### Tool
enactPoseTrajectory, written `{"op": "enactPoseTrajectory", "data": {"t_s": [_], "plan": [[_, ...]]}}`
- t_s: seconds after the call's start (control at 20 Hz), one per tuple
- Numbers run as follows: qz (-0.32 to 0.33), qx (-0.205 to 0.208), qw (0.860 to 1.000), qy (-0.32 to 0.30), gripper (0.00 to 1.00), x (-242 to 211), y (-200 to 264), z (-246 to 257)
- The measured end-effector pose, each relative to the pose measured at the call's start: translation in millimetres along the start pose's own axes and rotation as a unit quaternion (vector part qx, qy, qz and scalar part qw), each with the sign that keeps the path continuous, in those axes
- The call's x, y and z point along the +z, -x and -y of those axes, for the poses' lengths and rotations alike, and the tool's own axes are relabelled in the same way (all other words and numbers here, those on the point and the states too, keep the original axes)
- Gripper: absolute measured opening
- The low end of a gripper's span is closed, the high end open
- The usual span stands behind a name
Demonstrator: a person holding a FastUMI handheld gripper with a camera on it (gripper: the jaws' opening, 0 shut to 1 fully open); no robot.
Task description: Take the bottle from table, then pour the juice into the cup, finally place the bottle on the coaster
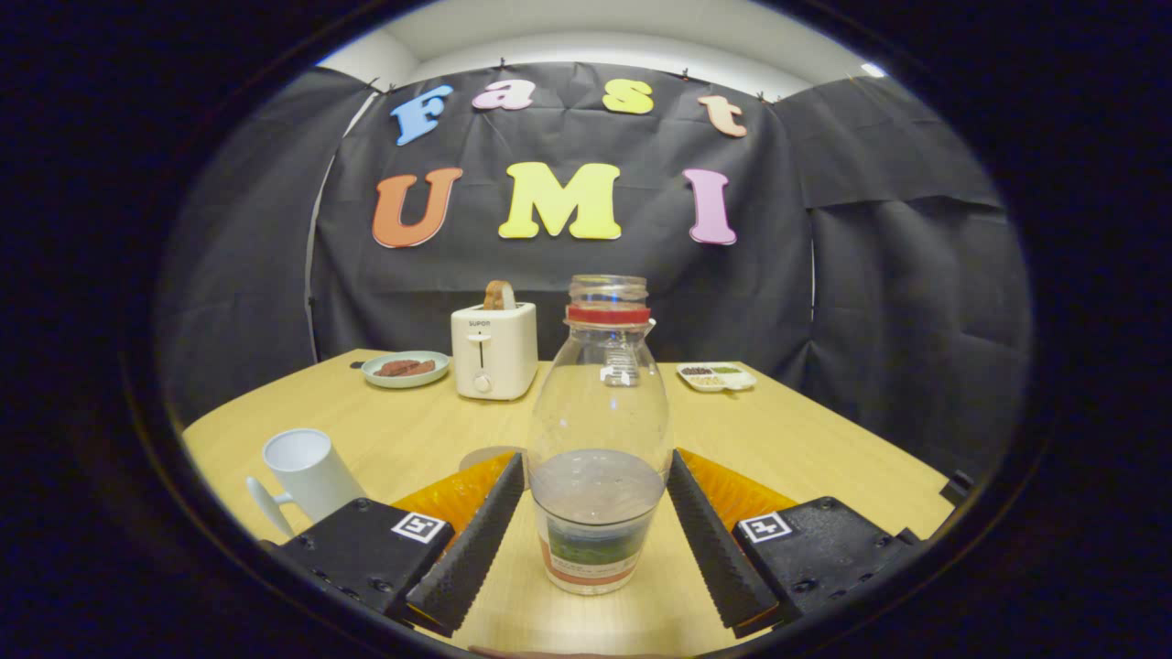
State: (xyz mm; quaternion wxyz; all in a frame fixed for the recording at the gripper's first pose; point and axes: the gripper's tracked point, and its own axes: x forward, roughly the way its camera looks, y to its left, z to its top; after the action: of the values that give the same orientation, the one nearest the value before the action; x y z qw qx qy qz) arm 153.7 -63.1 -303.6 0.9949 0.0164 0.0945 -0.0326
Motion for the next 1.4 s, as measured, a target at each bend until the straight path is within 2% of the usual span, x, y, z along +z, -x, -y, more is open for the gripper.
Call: {"op": "enactPoseTrajectory", "data": {"t_s": [0.15, 0.25, 0.3, 0.55, 0.85, 1.0, 1.15, 1.4], "plan": [[0.0, -0.007, 1.0, -0.014, 0.95, 0.7, -9.4, 3.4], [0.002, -0.001, 1.0, -0.008, 0.82, 1.2, -8.1, 1.1], [0.002, 0.003, 1.0, 0.001, 0.8, 0.7, -7.6, -1.2], [0.001, -0.011, 0.998, 0.068, 0.79, 4.3, -2.3, -1.6], [-0.017, -0.039, 0.986, 0.162, 0.79, 9.5, -2.2, -4.3], [-0.03, -0.039, 0.976, 0.213, 0.79, 10.8, -0.8, -11.4], [-0.027, -0.028, 0.958, 0.283, 0.79, 13.8, -0.3, -25.5], [-0.018, -0.032, 0.94, 0.339, 0.79, 21.7, 2.2, -41.2]]}}
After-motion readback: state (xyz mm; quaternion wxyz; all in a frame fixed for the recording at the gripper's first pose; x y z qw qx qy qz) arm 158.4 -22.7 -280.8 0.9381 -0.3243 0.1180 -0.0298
